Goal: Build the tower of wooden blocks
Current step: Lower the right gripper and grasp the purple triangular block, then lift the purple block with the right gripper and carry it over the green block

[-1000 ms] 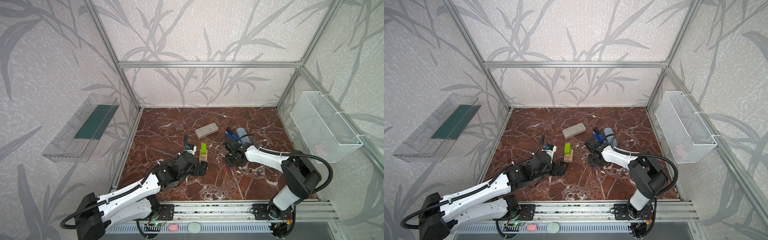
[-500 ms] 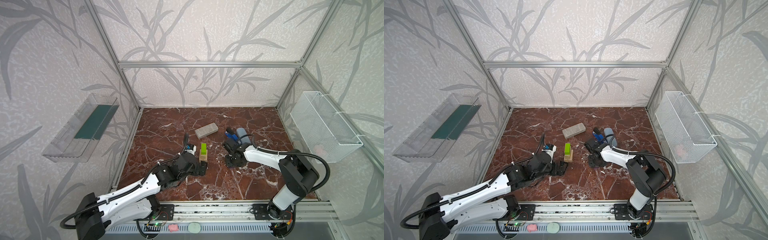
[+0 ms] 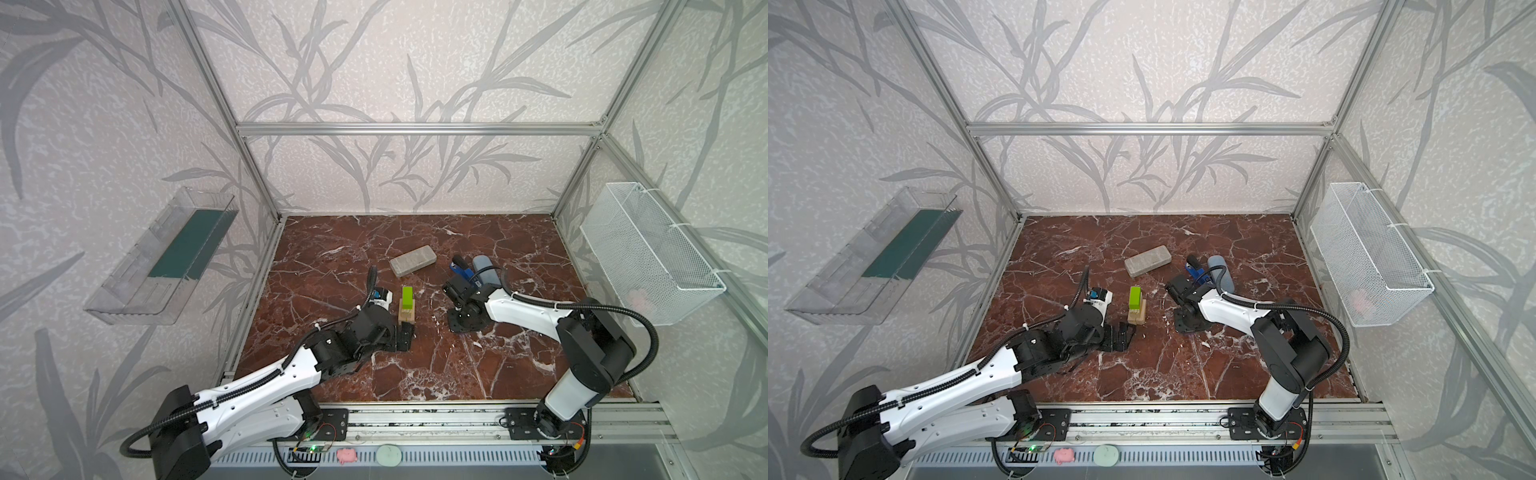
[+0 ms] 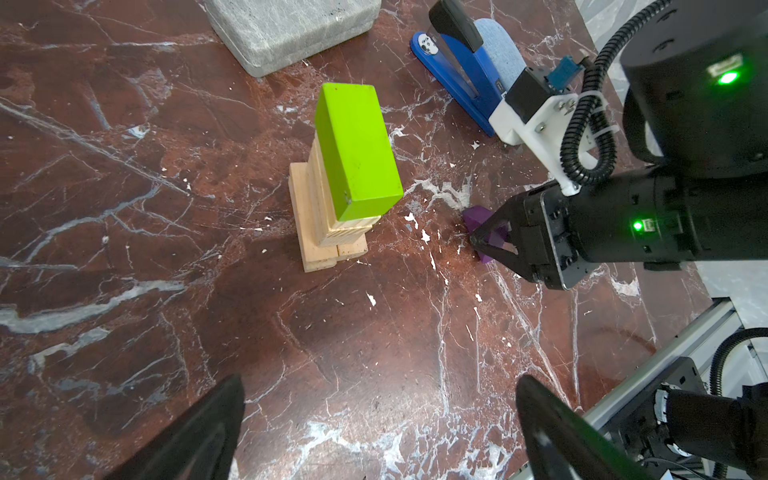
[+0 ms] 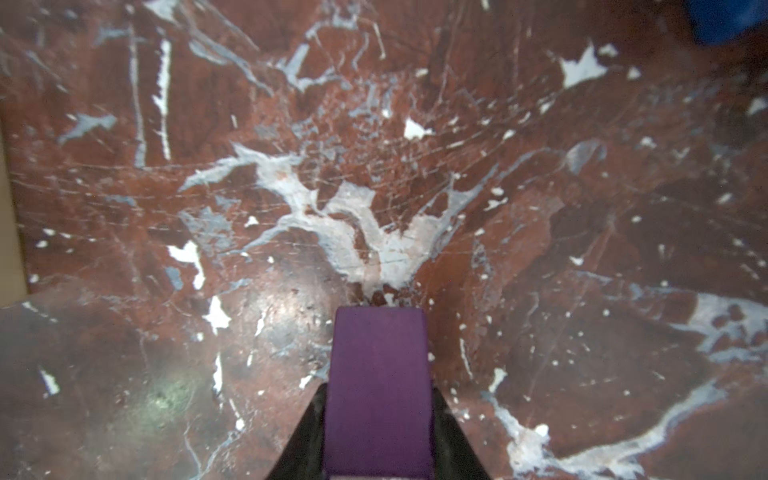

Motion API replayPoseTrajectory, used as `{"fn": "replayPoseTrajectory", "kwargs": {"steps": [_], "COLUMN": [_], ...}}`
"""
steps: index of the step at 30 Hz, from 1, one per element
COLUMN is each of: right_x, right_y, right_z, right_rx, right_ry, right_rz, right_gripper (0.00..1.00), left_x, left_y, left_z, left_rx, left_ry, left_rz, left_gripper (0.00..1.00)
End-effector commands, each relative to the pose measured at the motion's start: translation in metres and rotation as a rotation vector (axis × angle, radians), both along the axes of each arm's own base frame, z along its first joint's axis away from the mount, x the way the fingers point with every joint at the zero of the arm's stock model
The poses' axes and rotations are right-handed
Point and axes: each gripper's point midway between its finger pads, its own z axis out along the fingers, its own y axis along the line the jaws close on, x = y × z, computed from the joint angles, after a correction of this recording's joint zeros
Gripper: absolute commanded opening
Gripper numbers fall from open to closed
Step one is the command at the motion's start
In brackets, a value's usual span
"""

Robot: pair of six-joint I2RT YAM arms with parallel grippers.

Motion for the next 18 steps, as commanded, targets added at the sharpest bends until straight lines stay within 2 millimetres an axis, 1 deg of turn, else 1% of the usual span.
{"fn": "replayPoseTrajectory", "kwargs": {"steps": [1,7,12,13,15,18], "right_x": [0.004,0.006,0.01,0.01,0.012,0.014], "right_y": [0.005,0.016,0.033,0.036,0.045,0.058], "right_z": [0.029,0.064,0.1,0.106,0.12,0.137], "right_rx": [0.022,0.069,0.115,0.131,0.149,0.177], "right_ry": [-0.045,-0.077,-0.12,-0.122,-0.144,-0.169], "right_rz": [0.007,-0.016,-0.008,-0.036,-0.04,-0.042], "right_gripper": [0.26,0.25,0.25,0.25,0.24,0.22], "left_x": [0.005,0.008,0.01,0.011,0.013,0.016], "left_y": [0.006,0.02,0.028,0.03,0.033,0.038], "left_z": [0.018,0.026,0.03,0.03,0.031,0.031], "left_rx": [0.015,0.069,0.098,0.104,0.11,0.107], "left_ry": [-0.056,-0.092,-0.105,-0.105,-0.106,-0.101], "left_rz": [0.02,0.04,0.045,0.047,0.052,0.065], "left_gripper": [0.99,0.99,0.99,0.99,0.99,0.99]}}
